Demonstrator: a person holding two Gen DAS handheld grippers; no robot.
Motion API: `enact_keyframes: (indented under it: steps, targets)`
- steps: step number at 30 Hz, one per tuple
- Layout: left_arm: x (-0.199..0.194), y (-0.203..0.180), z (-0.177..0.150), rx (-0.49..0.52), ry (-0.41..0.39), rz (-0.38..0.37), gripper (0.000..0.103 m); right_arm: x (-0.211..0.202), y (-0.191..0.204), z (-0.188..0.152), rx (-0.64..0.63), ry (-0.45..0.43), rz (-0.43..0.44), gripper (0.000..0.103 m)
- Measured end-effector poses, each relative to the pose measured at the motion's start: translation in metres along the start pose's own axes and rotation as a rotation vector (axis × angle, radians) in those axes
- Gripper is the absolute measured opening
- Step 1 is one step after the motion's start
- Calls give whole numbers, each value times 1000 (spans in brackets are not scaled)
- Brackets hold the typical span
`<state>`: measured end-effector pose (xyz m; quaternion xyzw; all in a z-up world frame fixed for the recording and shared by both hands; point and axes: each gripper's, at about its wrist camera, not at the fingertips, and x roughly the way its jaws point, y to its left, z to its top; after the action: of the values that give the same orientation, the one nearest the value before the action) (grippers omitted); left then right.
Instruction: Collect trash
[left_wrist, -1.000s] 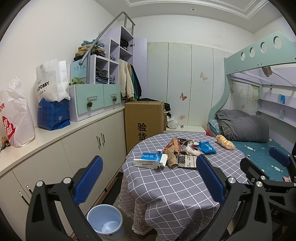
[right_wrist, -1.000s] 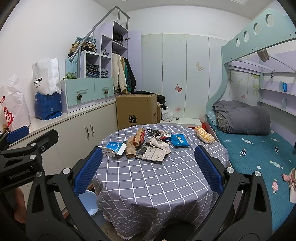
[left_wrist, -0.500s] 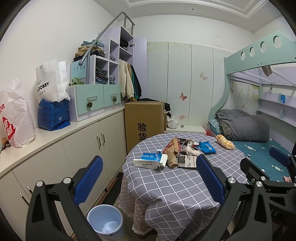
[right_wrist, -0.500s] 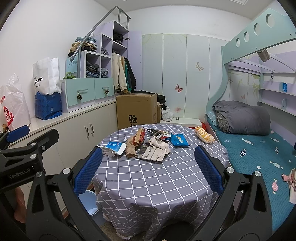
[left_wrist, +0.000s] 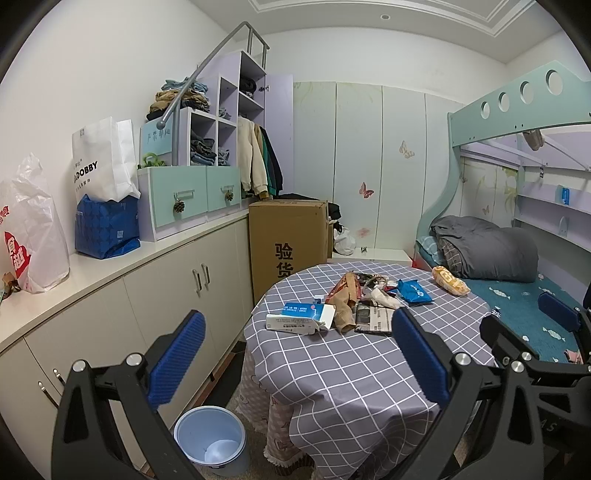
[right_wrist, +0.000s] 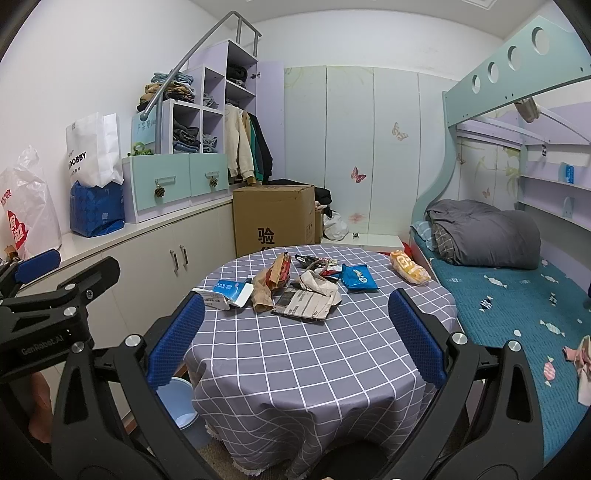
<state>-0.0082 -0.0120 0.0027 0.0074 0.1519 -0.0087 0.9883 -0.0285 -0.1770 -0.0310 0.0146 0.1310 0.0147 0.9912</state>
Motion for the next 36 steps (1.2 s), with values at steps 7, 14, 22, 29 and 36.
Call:
enact_keyframes:
  steps: [7,14,22,29,36]
  targets:
    - [0,0,0,1,2,0,99,-1,1,-2,-2,2,-1,97]
    - [1,0,0,1,1,1,99,0,1,-1,-3,2,1,97]
    - [3,1,-2,2,5,2,99,0,1,-1,-2,3,0,97]
    - [11,2,-8,0,22,-1,99,4,-1,-9,-4,13,2,97]
    - [21,-2,-9,15,46,-4,99,13,-10,-9,34,39,26,97]
